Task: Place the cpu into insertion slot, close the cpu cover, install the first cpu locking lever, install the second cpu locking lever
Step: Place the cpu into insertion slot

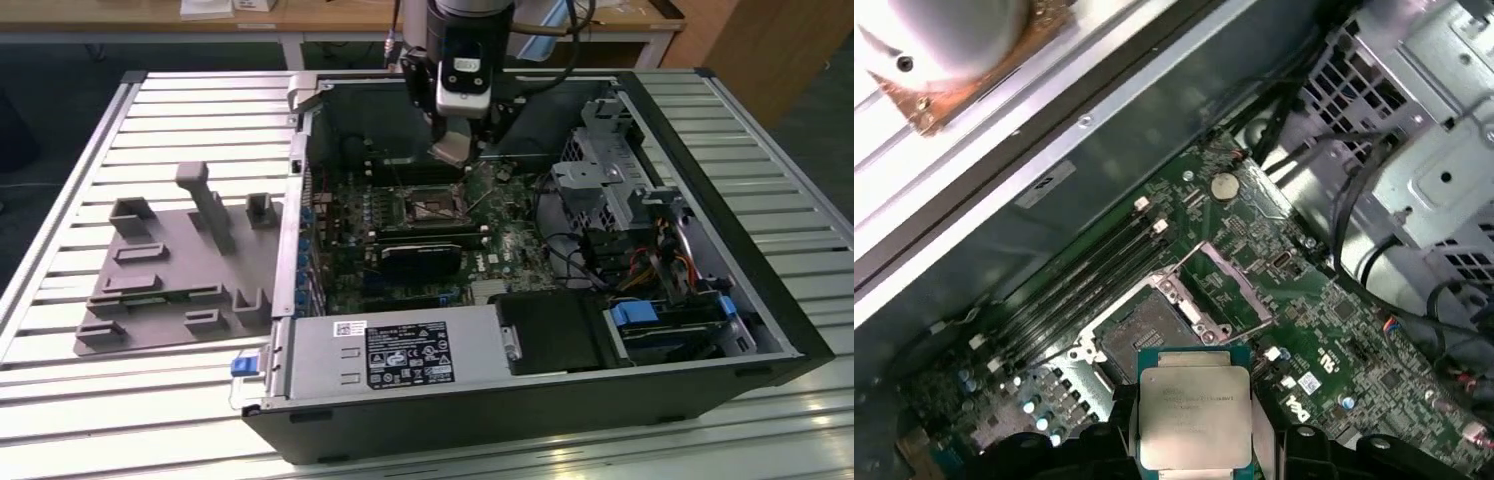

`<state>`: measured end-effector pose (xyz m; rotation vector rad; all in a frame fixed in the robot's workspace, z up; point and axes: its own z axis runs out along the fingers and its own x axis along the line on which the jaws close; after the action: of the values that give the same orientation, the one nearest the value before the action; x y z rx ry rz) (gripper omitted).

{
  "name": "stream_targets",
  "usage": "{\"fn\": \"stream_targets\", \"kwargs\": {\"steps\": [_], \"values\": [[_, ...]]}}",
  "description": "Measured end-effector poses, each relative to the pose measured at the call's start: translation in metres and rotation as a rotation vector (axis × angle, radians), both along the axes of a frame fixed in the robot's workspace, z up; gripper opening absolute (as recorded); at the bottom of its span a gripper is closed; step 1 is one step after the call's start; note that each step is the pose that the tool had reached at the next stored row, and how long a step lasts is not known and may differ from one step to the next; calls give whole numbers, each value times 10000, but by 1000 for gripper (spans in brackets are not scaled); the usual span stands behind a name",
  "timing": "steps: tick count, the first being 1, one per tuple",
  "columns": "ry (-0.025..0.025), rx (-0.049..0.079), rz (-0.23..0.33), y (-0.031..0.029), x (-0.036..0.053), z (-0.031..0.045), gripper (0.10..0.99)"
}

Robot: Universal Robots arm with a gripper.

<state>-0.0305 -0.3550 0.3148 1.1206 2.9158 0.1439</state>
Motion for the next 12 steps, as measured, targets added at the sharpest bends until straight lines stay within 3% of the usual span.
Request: {"fn": "stream_targets", "kwargs": {"steps": [12], "values": [[1, 0, -2174, 0, 0, -83, 537]]}}
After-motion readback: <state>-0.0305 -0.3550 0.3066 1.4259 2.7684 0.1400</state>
